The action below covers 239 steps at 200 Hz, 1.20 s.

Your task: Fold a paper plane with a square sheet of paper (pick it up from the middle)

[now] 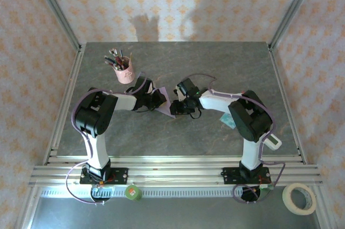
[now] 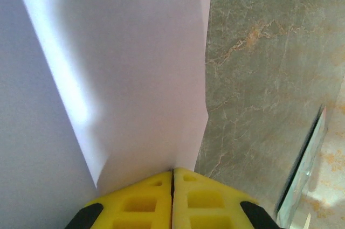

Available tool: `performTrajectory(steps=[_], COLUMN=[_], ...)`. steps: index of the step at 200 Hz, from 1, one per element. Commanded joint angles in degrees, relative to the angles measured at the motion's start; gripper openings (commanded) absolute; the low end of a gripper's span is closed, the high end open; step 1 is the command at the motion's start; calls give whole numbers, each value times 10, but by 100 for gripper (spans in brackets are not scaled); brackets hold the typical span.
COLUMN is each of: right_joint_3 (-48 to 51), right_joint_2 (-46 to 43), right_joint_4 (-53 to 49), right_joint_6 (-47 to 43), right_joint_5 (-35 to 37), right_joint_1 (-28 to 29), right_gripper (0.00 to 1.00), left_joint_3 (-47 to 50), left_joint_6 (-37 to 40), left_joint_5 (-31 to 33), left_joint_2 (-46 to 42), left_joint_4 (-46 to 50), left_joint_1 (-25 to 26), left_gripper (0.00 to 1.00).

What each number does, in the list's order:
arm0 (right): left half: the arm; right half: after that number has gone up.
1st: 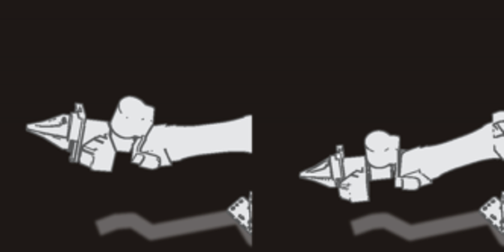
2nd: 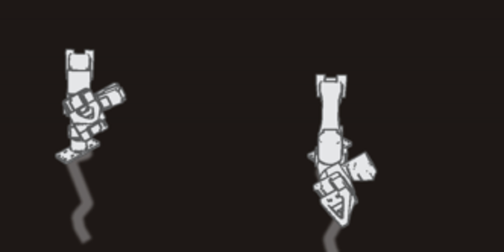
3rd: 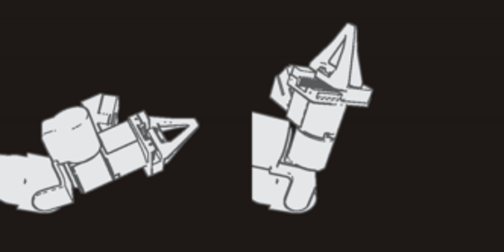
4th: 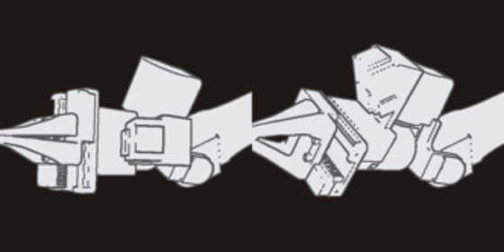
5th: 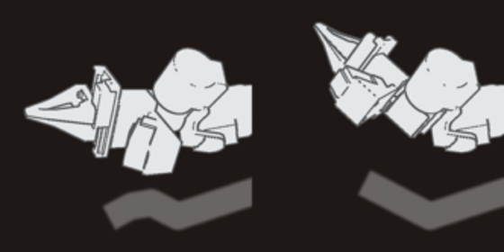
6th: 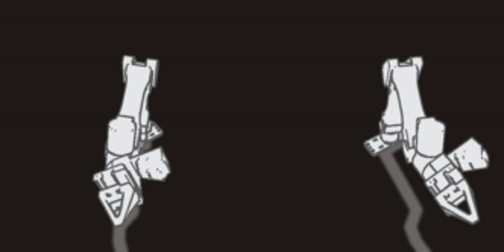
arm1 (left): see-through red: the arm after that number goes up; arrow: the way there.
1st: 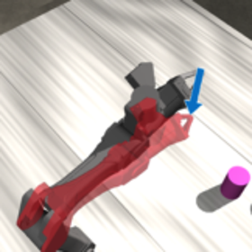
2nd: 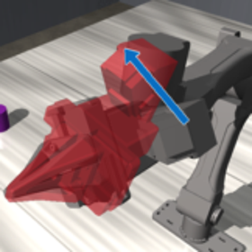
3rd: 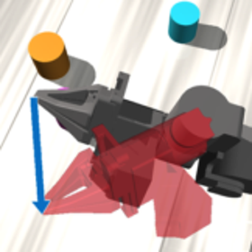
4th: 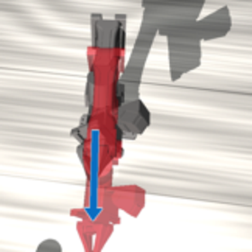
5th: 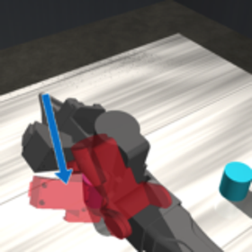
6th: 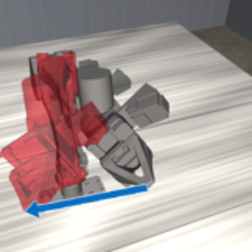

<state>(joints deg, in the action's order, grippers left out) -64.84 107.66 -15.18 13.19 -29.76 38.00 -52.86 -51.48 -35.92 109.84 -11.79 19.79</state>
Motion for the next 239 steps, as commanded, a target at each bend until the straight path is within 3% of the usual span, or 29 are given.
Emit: performTrajectory(steps=[1, 62, 133, 190, 239], right_joint_3=[-8, -15, -10, -14, -31], right_joint_2=[-3, 7, 20, 19, -35], right_joint_4=[-23, -48, -46, -41, -41], right_joint_6=[-16, -40, -41, -36, -15], right_joint_5=[4, 6, 1, -7, 83], right_joint_1=[8, 15, 17, 17, 18], right_gripper=[34, 34, 22, 20, 28], left_joint_3=[26, 24, 17, 4, 2], left_joint_6=[11, 8, 10, 9, 16], left_joint_5=[91, 96, 91, 75, 93], left_joint_2=[48, 54, 44, 27, 38], left_joint_4=[110, 117, 117, 113, 132], left_joint_1=[-5, -5, -5, -5, -5], left_gripper=[13, 15, 15, 15, 15])
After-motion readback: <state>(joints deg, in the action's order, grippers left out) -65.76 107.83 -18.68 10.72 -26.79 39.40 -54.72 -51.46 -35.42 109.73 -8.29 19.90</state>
